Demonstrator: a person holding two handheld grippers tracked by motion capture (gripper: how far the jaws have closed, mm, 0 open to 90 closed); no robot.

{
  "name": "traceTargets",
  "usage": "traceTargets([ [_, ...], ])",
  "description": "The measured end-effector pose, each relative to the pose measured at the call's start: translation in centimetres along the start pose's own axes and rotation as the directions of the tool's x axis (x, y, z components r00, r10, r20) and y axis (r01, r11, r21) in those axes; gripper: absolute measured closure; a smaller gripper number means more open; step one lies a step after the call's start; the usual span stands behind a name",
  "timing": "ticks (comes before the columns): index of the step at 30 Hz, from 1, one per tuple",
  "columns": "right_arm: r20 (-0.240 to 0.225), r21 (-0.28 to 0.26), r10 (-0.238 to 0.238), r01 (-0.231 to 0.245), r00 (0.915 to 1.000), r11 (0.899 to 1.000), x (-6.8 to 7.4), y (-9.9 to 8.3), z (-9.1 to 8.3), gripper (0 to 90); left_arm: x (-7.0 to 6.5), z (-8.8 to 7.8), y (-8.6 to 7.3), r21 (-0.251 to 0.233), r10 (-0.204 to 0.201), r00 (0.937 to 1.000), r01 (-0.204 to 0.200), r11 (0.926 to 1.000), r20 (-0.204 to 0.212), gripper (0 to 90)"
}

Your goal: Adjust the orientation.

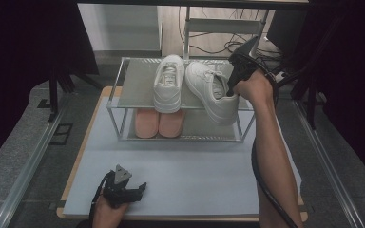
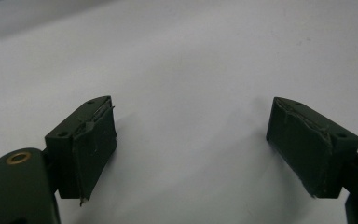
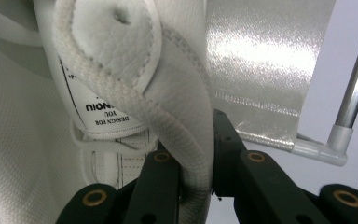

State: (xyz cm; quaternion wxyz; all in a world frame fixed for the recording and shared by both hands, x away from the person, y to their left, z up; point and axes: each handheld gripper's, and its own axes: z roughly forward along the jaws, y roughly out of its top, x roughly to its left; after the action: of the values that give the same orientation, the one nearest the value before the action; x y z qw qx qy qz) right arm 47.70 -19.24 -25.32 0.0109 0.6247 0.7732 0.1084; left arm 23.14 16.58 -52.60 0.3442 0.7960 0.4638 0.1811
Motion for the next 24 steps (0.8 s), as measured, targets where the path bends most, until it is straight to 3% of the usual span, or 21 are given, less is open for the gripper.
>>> traceTargets([
  [5, -0.008, -0.001, 0.004, -0.004, 1.0, 1.0, 0.2, 0.3, 0.2, 79.6, 0.0, 0.0, 0.0, 0.0, 0.0, 1.0, 0.0, 1.0, 0.0, 15.6],
  [13, -0.069, -0.047, -0.038, 0.035, 0.9969, 0.998, 0.0, 0.4, 0.0, 63.5, 0.0, 0.0, 0.0, 0.001, 0.001, 1.0, -0.001, 1.0, 0.0, 15.6],
  [17, -0.084, -0.091, -0.077, 0.07, 0.9935, 0.993, -0.1, 0.2, -0.5, 57.1, 0.0, 0.0, 0.0, 0.001, 0.001, 1.0, -0.001, 1.0, -0.001, 15.5],
  [24, -0.116, -0.18, -0.16, 0.138, 0.9803, 0.974, -0.3, -0.7, -1.0, 56.6, 0.0, 0.0, 0.0, 0.001, 0.002, 1.0, -0.002, 1.0, -0.001, 15.6],
])
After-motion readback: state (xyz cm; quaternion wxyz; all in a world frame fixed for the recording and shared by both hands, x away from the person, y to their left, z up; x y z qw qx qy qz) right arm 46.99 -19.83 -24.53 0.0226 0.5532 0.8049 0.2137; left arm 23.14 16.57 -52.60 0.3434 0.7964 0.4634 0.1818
